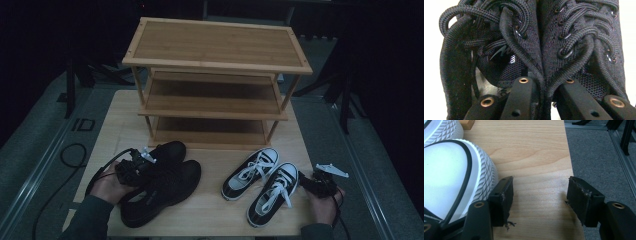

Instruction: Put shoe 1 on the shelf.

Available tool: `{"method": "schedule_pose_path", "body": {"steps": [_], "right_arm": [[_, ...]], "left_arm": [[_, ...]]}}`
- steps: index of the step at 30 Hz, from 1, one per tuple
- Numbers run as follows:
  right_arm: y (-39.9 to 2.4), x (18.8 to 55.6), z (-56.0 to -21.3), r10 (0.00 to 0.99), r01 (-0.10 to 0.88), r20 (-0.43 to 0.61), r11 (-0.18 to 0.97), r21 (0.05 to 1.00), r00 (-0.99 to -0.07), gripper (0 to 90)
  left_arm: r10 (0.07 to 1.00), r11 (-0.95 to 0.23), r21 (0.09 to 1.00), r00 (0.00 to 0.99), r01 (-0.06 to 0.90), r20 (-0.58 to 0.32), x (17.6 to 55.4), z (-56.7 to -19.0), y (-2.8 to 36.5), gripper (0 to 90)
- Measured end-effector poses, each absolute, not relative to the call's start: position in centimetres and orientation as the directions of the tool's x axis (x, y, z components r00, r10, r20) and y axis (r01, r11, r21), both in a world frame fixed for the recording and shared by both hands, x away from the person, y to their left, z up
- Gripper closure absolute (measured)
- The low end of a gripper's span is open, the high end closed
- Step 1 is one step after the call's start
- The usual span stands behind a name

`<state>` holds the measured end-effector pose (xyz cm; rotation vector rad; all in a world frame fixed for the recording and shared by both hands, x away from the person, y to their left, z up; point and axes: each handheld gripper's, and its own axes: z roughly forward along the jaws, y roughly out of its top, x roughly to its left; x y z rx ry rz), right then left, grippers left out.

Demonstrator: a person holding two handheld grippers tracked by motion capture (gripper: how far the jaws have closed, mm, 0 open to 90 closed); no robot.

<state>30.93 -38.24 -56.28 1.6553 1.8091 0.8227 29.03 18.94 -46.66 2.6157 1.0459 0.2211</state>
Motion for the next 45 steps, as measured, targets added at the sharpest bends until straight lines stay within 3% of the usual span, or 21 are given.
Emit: {"method": "schedule_pose_path", "body": {"steps": [21,45], "right_arm": [[-38.2,30.9,-56.3,0.996,0.66,0.008,0.055,0.749,-0.092,37.4],[-38.3,30.9,-56.3,0.996,0.661,0.01,0.054,0.749,-0.092,37.2]], "left_arm": [[0.69,-0.67,0.404,0.723,0.623,0.03,30.3,-44.6,16.7,86.0],[0.737,-0.622,0.423,0.676,0.659,0.03,34.6,-44.6,13.9,85.8]]}}
